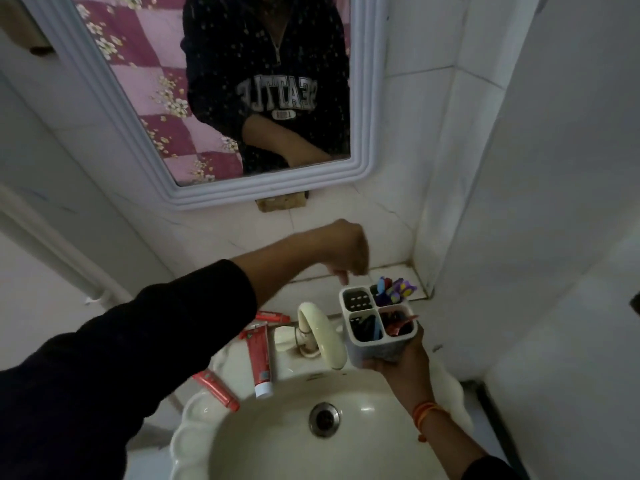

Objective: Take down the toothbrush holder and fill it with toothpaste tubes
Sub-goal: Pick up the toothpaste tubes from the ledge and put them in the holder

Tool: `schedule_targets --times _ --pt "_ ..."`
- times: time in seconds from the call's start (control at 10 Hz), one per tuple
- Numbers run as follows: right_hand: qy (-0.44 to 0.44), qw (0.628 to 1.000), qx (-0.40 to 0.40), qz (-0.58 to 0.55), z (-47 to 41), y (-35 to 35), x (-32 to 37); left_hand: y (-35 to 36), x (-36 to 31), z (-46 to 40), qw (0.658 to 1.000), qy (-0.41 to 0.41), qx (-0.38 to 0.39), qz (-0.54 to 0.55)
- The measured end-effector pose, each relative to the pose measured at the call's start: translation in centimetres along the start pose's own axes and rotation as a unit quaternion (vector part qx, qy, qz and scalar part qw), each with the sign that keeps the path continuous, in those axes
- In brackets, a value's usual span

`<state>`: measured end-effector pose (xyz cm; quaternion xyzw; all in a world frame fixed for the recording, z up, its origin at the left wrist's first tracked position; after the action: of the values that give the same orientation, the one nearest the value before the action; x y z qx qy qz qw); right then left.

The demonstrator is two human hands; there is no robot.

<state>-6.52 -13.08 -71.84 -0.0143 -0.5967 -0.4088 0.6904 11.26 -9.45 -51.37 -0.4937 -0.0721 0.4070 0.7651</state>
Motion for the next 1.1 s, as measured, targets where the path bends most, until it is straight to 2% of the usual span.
schedule_targets --times 0.1,0.2,0.3,0.4,0.5,0.6,0.7,0.8,0.9,1.0,1.1 --pt "-0.028 0.998 -0.021 0.057 -0.3 0.2 0.8 1.4 7.3 -1.0 0.996 -0.035 0.015 -0.082" --pt "-0.023 0.999 -0.008 0.034 -0.9 0.4 0.1 4.3 13.1 -1.5 0.985 -0.061 0.032 -0.157" --pt "-0.024 1.0 0.002 -0.018 -0.8 0.7 0.0 7.2 16.2 -1.8 0.981 -0.093 0.032 -0.167" --pt "0.071 0.986 -0.014 -0.15 -1.9 0.6 -0.7 9.9 17.9 -2.6 0.978 -0.092 0.03 -0.183" --pt "0.106 0.956 -0.024 -0.273 -2.3 1.8 -0.4 10.9 18.9 -3.7 0.972 -0.067 0.011 -0.227" --pt "0.138 0.978 -0.014 -0.157 -2.0 0.5 -1.2 10.1 18.2 -3.8 0.979 -0.024 -0.008 -0.204" --pt "0.116 0.985 -0.038 -0.12 -2.0 -0.1 -1.2 7.7 15.5 -2.9 0.985 0.032 -0.037 -0.166" --pt "0.04 0.998 -0.004 -0.053 -1.0 0.9 0.1 4.3 10.5 -0.8 0.984 0.087 -0.057 -0.145" --pt "-0.031 0.998 -0.013 0.055 0.0 1.0 0.7 1.0 4.8 1.4 0.99 0.105 -0.036 -0.082" --pt "-0.058 0.981 -0.011 0.187 0.5 1.1 1.6 0.4 -0.6 2.8 0.985 0.12 0.038 -0.116" --pt "0.048 0.998 0.0 0.027 -2.3 0.6 -0.4 1.8 -4.3 2.7 0.967 0.118 0.081 -0.212"
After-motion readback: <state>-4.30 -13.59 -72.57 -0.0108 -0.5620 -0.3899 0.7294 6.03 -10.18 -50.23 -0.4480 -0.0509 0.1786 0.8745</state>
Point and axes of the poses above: each hand's wrist, its own z-axis away from the middle knuckle, its own y-axis out of the palm, x = y × z, the point moved 4 cm from there along -z, towards the middle knuckle, and after that the axes turned 4 degrees about x, right-handed, at the moved point
